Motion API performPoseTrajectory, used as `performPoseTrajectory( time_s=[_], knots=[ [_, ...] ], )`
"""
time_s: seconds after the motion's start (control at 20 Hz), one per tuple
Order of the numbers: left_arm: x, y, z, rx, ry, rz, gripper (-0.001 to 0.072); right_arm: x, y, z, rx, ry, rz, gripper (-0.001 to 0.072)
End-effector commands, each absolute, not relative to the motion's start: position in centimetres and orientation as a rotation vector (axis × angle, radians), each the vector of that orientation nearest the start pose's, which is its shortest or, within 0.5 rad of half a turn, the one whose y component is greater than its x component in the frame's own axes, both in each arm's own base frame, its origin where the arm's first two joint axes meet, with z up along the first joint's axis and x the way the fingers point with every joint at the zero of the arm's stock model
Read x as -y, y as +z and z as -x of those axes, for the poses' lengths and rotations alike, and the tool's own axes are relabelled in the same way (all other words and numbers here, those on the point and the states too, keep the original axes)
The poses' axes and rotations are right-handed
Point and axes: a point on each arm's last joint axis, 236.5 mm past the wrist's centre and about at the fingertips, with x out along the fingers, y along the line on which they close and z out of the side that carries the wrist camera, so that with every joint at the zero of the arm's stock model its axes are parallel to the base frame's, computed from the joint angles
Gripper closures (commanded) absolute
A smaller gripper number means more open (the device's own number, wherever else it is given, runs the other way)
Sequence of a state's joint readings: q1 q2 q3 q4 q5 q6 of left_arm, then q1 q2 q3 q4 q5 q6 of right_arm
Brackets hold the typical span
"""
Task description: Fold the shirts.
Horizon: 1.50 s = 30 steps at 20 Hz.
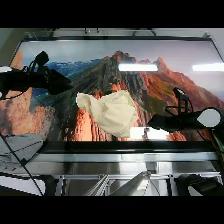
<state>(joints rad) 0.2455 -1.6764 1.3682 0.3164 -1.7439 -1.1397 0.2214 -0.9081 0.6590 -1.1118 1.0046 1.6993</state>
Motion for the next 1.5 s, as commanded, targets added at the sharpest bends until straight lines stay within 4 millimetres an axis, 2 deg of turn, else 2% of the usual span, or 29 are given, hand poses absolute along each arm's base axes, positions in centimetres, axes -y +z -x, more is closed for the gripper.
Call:
performPoseTrajectory(
  time_s=[0.0,0.15,0.25,0.35,0.55,0.6,0.65,0.7,0.75,0.8,0.95,1.0,1.1,1.2,1.35,1.45],
  knots=[
    [9.1,2.6,-37.5,-1.391,-0.774,0.875,0.0365,-15.9,-2.8,-27.5,-1.293,0.32,-0.443,0.0218],
    [10.2,-2.0,-36.8,-1.426,-0.662,0.922,0.0363,-19.5,-4.4,-29.7,-1.261,0.454,-0.537,0.0218],
    [11.9,-5.2,-36.5,-1.461,-0.648,0.903,0.036,-21.8,-5.1,-31.4,-1.217,0.541,-0.628,0.0218],
    [14.2,-7.1,-36.3,-1.502,-0.694,0.852,0.0361,-23.8,-5.6,-33.0,-1.168,0.61,-0.728,0.0218],
    [19.4,-9.8,-37.0,-1.579,-0.794,0.746,0.0361,-25.7,-6.3,-35.6,-1.109,0.658,-0.892,0.0221],
    [20.3,-10.2,-37.4,-1.588,-0.812,0.725,0.0361,-26.0,-6.2,-35.8,-1.104,0.676,-0.908,0.0293],
    [21.0,-10.6,-37.6,-1.604,-0.822,0.717,0.0362,-26.2,-5.9,-35.9,-1.099,0.687,-0.912,0.0467],
    [21.6,-10.8,-37.9,-1.617,-0.834,0.713,0.0394,-26.2,-5.7,-36.1,-1.093,0.69,-0.911,0.0569],
    [22.0,-10.9,-38.2,-1.627,-0.853,0.706,0.0536,-26.3,-5.5,-36.3,-1.087,0.694,-0.909,0.064],
    [22.1,-10.9,-38.3,-1.633,-0.871,0.703,0.0695,-26.4,-5.3,-36.3,-1.084,0.702,-0.909,0.0686],
    [22.3,-10.1,-38.7,-1.631,-0.906,0.696,0.0712,-26.7,-4.7,-36.0,-1.082,0.735,-0.908,0.0687],
    [22.1,-9.2,-38.9,-1.618,-0.92,0.691,0.0711,-26.9,-4.1,-35.7,-1.071,0.768,-0.896,0.0687],
    [22.5,-5.5,-39.0,-1.572,-0.991,0.697,0.071,-27.2,-1.6,-35.2,-1.032,0.843,-0.893,0.0688],
    [23.0,0.7,-39.3,-1.468,-1.1,0.716,0.0711,-26.8,2.9,-35.0,-0.946,0.927,-0.888,0.0688],
    [23.2,11.4,-38.3,-1.269,-1.239,0.612,0.0711,-24.6,13.5,-34.2,-0.696,1.035,-0.827,0.0687],
    [22.5,17.1,-37.0,-1.155,-1.245,0.478,0.0709,-22.0,20.3,-33.0,-0.497,1.028,-0.755,0.0687]
  ],
)
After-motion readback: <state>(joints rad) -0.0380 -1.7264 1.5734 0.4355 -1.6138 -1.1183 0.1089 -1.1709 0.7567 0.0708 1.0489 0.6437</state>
